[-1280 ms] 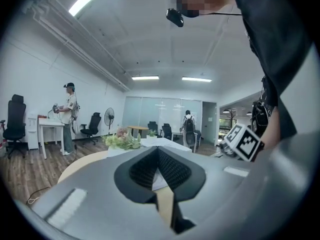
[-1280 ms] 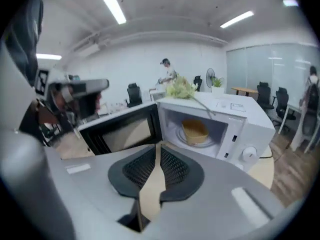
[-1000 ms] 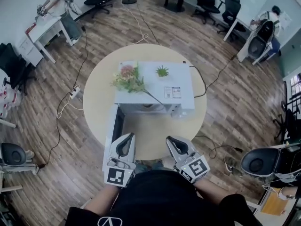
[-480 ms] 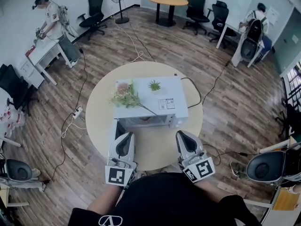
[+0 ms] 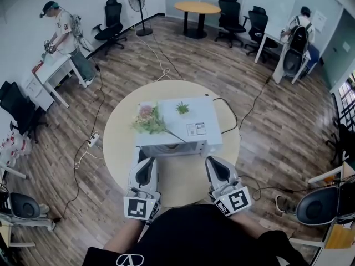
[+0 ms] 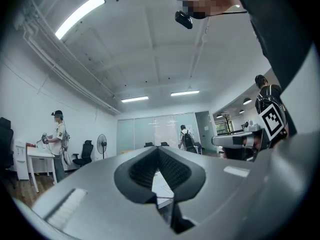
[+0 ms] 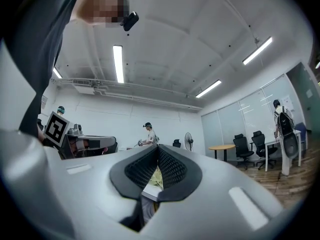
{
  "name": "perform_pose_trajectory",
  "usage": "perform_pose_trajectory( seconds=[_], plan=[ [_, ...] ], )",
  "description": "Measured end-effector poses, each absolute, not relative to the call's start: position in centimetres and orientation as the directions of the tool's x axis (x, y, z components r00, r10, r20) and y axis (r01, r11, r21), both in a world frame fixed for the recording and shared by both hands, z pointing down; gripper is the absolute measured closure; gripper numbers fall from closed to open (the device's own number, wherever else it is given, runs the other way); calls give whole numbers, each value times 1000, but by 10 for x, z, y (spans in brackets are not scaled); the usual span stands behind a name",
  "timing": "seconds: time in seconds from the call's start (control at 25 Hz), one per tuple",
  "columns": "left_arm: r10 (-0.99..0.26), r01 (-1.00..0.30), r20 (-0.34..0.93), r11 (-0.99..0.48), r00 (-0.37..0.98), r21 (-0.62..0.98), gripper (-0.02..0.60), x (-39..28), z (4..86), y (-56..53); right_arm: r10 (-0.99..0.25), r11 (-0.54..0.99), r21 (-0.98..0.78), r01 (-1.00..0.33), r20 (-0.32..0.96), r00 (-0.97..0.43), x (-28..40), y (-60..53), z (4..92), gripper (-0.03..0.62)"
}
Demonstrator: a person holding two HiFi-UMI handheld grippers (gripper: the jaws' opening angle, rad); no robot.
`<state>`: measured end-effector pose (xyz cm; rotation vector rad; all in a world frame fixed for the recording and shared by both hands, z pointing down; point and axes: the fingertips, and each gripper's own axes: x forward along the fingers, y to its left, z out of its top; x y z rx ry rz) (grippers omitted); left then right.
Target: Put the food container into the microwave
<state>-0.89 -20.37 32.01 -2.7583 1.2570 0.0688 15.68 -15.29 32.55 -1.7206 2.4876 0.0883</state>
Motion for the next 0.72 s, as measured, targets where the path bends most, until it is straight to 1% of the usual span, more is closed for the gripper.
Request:
perform_pose_trajectory(
  seconds=[0.12,0.52,0.72],
  plan=[
    [-748,-757,-119,-647,653,-90,581,-8,310,-205,-928,360,-37,-932,-121,-354,157,-154,326,585],
    [-765,-774,-120,-628,632,-79,581,-10,312,-209,-937,342,-14,-940,-80,-340,159,-157,336,586],
    [-756,-765,-115,-641,644,-70,581,-7,314,-206,-936,344,6,-939,-71,-344,158,-156,334,586]
  ],
)
